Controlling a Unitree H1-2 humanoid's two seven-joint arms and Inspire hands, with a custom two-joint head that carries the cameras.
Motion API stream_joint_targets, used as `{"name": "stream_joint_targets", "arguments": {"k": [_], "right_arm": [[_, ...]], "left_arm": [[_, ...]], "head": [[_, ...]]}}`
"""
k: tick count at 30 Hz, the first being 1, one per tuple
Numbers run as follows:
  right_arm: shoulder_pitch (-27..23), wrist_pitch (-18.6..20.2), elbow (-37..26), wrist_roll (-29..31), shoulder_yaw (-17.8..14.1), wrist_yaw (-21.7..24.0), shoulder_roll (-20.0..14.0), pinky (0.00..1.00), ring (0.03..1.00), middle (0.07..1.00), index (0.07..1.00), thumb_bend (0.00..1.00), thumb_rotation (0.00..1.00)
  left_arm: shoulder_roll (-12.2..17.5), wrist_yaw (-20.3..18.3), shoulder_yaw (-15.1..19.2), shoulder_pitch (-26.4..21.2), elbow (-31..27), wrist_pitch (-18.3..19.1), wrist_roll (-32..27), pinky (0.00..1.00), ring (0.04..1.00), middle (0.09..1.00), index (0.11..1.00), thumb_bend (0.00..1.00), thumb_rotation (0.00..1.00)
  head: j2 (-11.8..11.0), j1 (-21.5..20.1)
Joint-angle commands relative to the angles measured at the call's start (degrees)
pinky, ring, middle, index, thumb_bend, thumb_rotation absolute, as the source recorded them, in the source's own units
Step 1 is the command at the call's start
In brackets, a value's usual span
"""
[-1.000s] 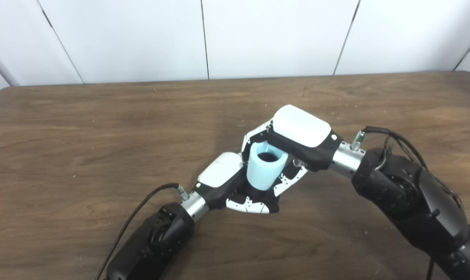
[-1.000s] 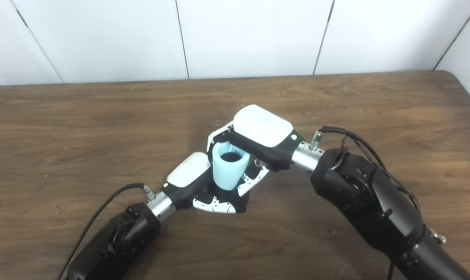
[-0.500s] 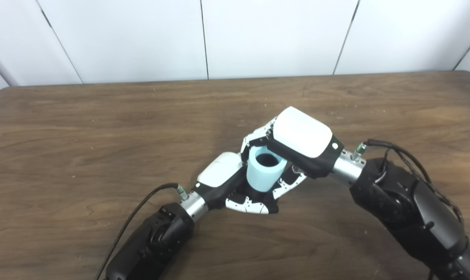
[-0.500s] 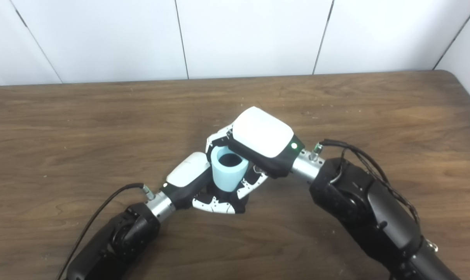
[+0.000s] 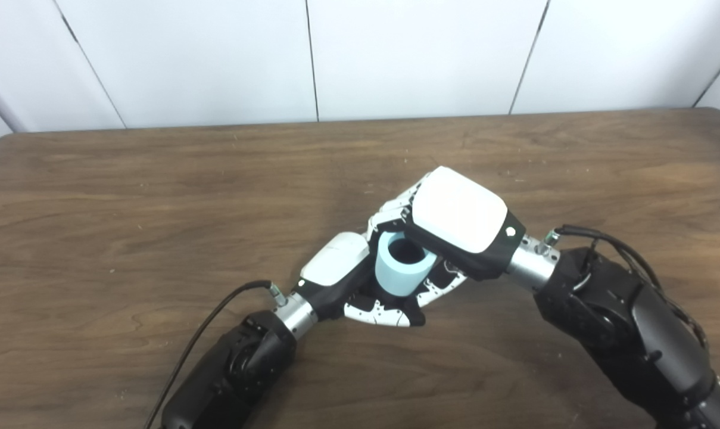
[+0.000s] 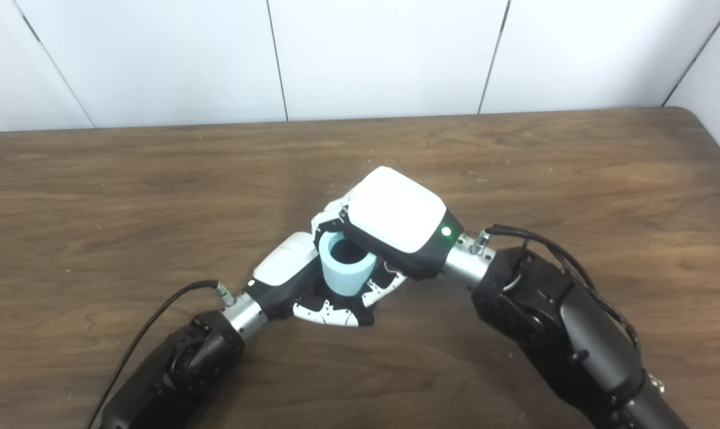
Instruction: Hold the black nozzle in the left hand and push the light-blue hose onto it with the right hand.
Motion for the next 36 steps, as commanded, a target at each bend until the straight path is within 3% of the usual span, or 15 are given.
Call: {"name": "stream_joint_targets", "arguments": {"k": [1,3,4,5,6,9,13,19,24,25,26,27,28,32,36], "right_arm": [[0.1,2.4,-1.5,-0.4,-0.7,4.9,-0.2,0.62,0.696,0.772,0.807,0.93,0.55],[-0.3,7.5,-3.0,4.2,-2.4,8.3,1.1,0.72,0.794,0.855,0.872,0.96,0.64],[-0.4,9.4,-3.5,6.0,-3.0,9.5,1.7,0.77,0.835,0.887,0.899,0.97,0.67],[-0.9,12.5,-4.6,8.5,-4.0,11.2,2.6,0.79,0.861,0.907,0.915,0.98,0.68],[-1.6,15.8,-5.9,10.4,-5.0,12.8,3.6,0.81,0.883,0.923,0.928,0.99,0.69],[-4.0,24.3,-9.4,14.8,-7.5,16.7,5.7,0.79,0.911,0.948,0.946,1.0,0.7],[-6.1,28.4,-11.4,18.1,-10.2,16.8,7.3,0.7,0.888,0.953,0.991,1.0,0.72],[-6.7,28.2,-13.0,22.8,-14.8,12.1,9.6,0.66,0.858,0.93,1.0,0.99,0.72],[-5.3,22.8,-13.0,25.6,-17.9,6.8,10.0,0.85,0.837,0.9,1.0,0.94,0.73],[-4.7,21.5,-13.0,25.6,-18.3,5.8,9.9,0.85,0.837,0.898,1.0,0.93,0.73],[-3.9,20.4,-13.1,25.8,-18.7,4.7,9.9,0.85,0.836,0.897,1.0,0.93,0.73],[-2.8,19.5,-13.1,25.9,-19.2,3.6,10.1,0.86,0.837,0.896,1.0,0.92,0.73],[-1.5,18.8,-13.2,26.3,-19.8,2.4,10.4,0.85,0.839,0.894,1.0,0.91,0.74],[4.5,18.0,-12.7,29.4,-22.1,-1.9,12.6,0.81,0.848,0.883,0.995,0.91,0.75],[11.6,15.8,-10.6,31.7,-24.1,-5.6,14.4,0.8,0.845,0.875,0.986,0.89,0.8]], "left_arm": [[1.0,-2.0,-0.3,2.1,1.9,1.4,0.2,0.95,0.932,0.855,0.584,0.52,0.67],[0.7,-2.3,0.0,2.1,1.9,1.7,-0.2,0.95,0.931,0.851,0.588,0.51,0.62],[0.5,-2.4,0.1,2.1,1.9,1.7,-0.4,0.95,0.93,0.847,0.542,0.51,0.36],[0.4,-2.6,0.3,2.2,1.9,1.9,-0.7,0.94,0.929,0.845,0.515,0.5,0.2],[0.4,-2.6,0.4,2.2,1.9,1.8,-0.7,0.94,0.928,0.843,0.505,0.5,0.15],[0.9,-2.1,-0.2,2.0,1.9,1.2,0.9,0.94,0.923,0.847,0.499,0.49,0.11],[1.4,-1.7,-0.9,1.8,1.9,0.7,1.5,0.94,0.914,0.852,0.494,0.49,0.1],[1.7,-1.6,-1.2,1.6,2.0,0.8,1.3,0.96,0.922,0.844,0.492,0.49,0.1],[2.2,-3.0,-0.3,1.7,0.3,0.9,-2.3,0.94,0.939,0.886,0.498,0.49,0.1],[2.4,-3.5,0.0,1.8,-0.2,0.9,-3.3,0.95,0.951,0.92,0.686,0.57,0.33],[2.7,-4.1,0.5,1.9,-1.4,1.2,-4.4,0.96,0.957,0.938,0.783,0.6,0.45],[3.1,-4.7,1.1,2.2,-3.1,1.7,-5.3,0.98,0.972,0.974,0.91,0.65,0.51],[3.5,-5.3,2.0,2.6,-5.2,2.1,-6.4,0.99,0.98,0.987,0.954,0.68,0.52],[4.8,-6.0,6.0,5.0,-12.4,1.5,-10.9,1.0,0.899,1.0,0.998,0.77,0.53],[6.0,-5.7,10.9,8.9,-19.7,1.1,-15.7,1.0,0.952,1.0,1.0,0.79,0.55]], "head": [[0.1,0.0],[0.0,0.2],[0.0,0.2],[0.0,0.2],[-0.1,0.2],[-0.1,0.2],[-0.2,0.2],[-0.1,0.3],[-0.4,0.1],[-0.7,0.1],[-0.7,0.1],[-0.9,0.1],[-1.2,0.1],[-2.6,0.5],[-3.6,0.1]]}}
